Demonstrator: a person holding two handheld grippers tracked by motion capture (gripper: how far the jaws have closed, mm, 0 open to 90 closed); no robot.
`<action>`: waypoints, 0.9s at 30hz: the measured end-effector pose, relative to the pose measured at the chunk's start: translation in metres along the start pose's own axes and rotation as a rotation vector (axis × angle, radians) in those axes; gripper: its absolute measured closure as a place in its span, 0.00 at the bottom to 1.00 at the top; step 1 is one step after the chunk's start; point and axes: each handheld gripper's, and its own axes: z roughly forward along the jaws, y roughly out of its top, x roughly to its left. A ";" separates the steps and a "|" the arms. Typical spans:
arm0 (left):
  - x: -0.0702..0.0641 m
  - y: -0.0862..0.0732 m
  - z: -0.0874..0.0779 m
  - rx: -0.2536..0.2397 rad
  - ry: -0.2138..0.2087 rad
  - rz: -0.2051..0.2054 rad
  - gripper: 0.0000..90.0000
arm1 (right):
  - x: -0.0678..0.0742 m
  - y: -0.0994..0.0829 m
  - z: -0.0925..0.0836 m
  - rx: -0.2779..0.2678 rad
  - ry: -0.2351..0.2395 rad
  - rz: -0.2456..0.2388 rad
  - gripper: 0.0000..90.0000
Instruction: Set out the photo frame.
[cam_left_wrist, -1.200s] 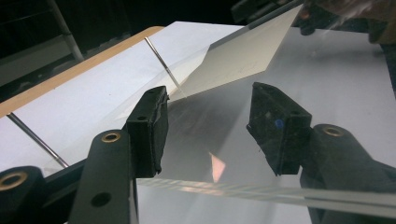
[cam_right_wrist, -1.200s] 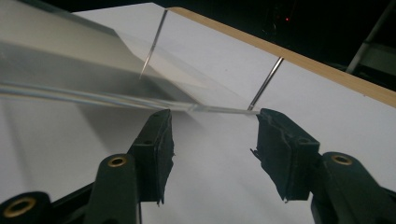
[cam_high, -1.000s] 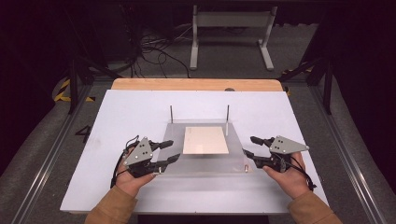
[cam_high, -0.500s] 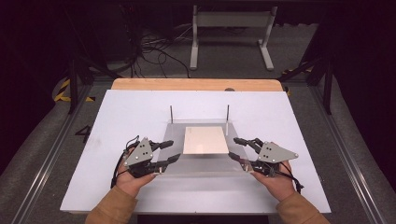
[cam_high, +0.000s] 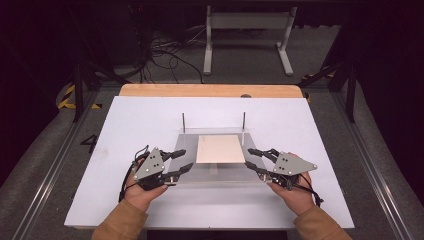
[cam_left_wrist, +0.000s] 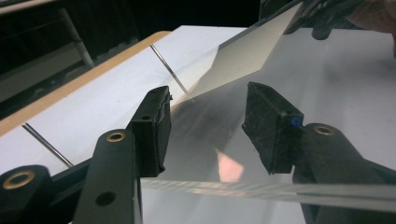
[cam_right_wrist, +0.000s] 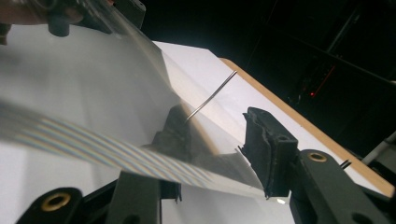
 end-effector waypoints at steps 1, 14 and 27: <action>0.000 0.004 0.000 -0.018 0.007 0.001 0.56 | -0.002 0.003 0.000 -0.005 -0.004 -0.003 0.65; 0.002 0.033 -0.007 -0.114 0.030 0.025 0.59 | -0.016 0.026 -0.009 -0.078 -0.030 -0.005 0.66; 0.008 0.064 -0.014 -0.197 0.042 0.029 0.64 | -0.027 0.047 -0.017 -0.158 -0.084 -0.016 0.66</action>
